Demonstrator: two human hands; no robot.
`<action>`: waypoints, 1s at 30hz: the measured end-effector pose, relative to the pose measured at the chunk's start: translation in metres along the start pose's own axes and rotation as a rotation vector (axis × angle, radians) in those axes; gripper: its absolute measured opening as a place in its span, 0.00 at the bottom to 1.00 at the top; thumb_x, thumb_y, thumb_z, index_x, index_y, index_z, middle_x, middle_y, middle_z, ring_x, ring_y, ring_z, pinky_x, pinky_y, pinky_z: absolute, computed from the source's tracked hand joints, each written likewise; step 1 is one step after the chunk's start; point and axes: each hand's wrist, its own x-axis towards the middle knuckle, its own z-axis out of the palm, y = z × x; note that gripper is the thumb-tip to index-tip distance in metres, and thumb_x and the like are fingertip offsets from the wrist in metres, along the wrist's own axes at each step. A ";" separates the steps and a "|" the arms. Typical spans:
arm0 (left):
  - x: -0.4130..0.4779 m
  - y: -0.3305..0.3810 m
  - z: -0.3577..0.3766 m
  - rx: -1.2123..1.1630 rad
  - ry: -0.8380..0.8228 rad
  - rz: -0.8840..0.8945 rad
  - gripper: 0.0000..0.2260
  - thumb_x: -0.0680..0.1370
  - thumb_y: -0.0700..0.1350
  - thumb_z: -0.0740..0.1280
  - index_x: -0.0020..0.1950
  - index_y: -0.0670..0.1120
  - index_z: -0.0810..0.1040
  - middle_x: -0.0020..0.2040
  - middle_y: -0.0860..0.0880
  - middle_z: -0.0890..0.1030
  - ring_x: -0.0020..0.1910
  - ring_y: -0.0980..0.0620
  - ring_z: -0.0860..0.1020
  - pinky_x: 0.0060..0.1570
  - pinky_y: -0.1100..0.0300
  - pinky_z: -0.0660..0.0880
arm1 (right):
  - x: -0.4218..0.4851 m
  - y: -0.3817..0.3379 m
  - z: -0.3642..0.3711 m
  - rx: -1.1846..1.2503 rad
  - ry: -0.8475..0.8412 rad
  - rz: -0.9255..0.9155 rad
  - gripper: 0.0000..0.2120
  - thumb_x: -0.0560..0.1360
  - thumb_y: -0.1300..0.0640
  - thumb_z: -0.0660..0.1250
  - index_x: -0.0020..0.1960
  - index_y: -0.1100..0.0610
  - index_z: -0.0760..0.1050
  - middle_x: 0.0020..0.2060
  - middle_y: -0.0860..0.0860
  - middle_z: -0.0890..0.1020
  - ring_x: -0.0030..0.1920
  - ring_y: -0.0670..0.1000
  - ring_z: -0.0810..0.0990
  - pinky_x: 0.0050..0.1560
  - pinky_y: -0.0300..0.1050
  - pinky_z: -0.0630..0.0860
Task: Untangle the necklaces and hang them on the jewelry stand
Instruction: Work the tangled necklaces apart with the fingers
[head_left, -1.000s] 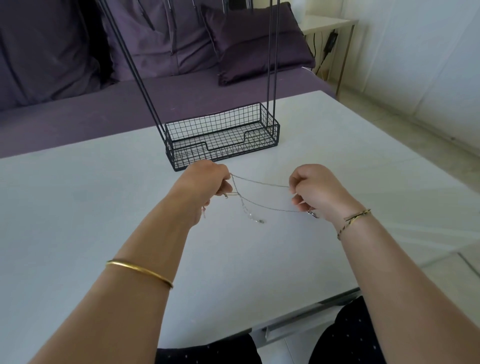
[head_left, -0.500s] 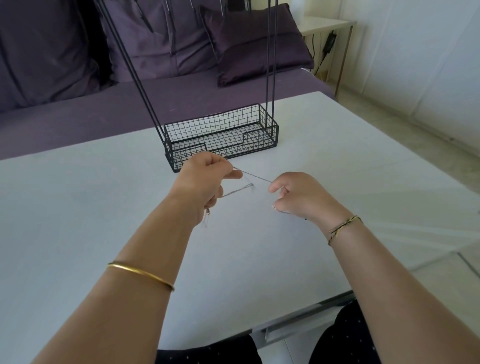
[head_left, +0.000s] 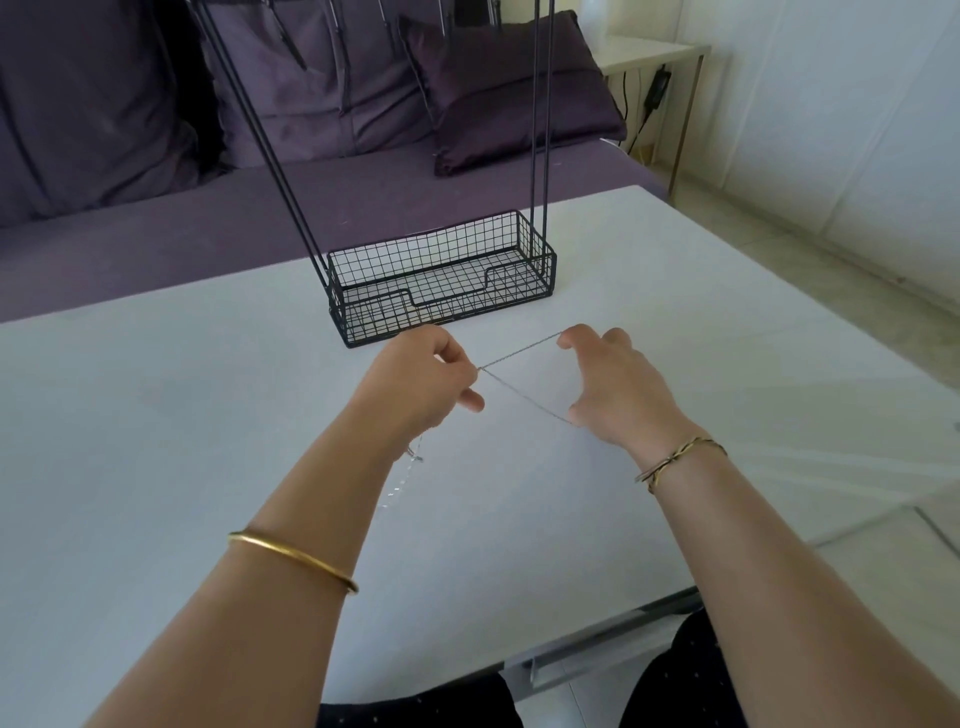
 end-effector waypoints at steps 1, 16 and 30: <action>0.000 -0.001 0.000 0.009 0.007 0.015 0.01 0.76 0.40 0.63 0.46 0.45 0.73 0.36 0.51 0.85 0.23 0.54 0.61 0.23 0.65 0.60 | 0.000 0.000 0.000 0.002 -0.005 0.002 0.29 0.72 0.68 0.61 0.71 0.52 0.61 0.58 0.56 0.66 0.47 0.57 0.70 0.46 0.46 0.71; -0.004 0.005 -0.006 -0.344 -0.010 -0.179 0.03 0.78 0.41 0.67 0.45 0.44 0.76 0.43 0.47 0.80 0.38 0.55 0.77 0.26 0.66 0.76 | 0.005 0.012 -0.003 0.016 0.035 0.129 0.10 0.73 0.66 0.62 0.51 0.60 0.78 0.53 0.55 0.78 0.53 0.58 0.77 0.49 0.45 0.73; -0.005 0.010 -0.004 -0.419 -0.095 -0.219 0.02 0.77 0.42 0.69 0.45 0.44 0.79 0.40 0.49 0.81 0.38 0.54 0.78 0.29 0.64 0.72 | 0.004 -0.002 -0.005 0.234 0.256 0.034 0.08 0.76 0.62 0.59 0.41 0.58 0.75 0.44 0.55 0.76 0.51 0.59 0.76 0.44 0.45 0.69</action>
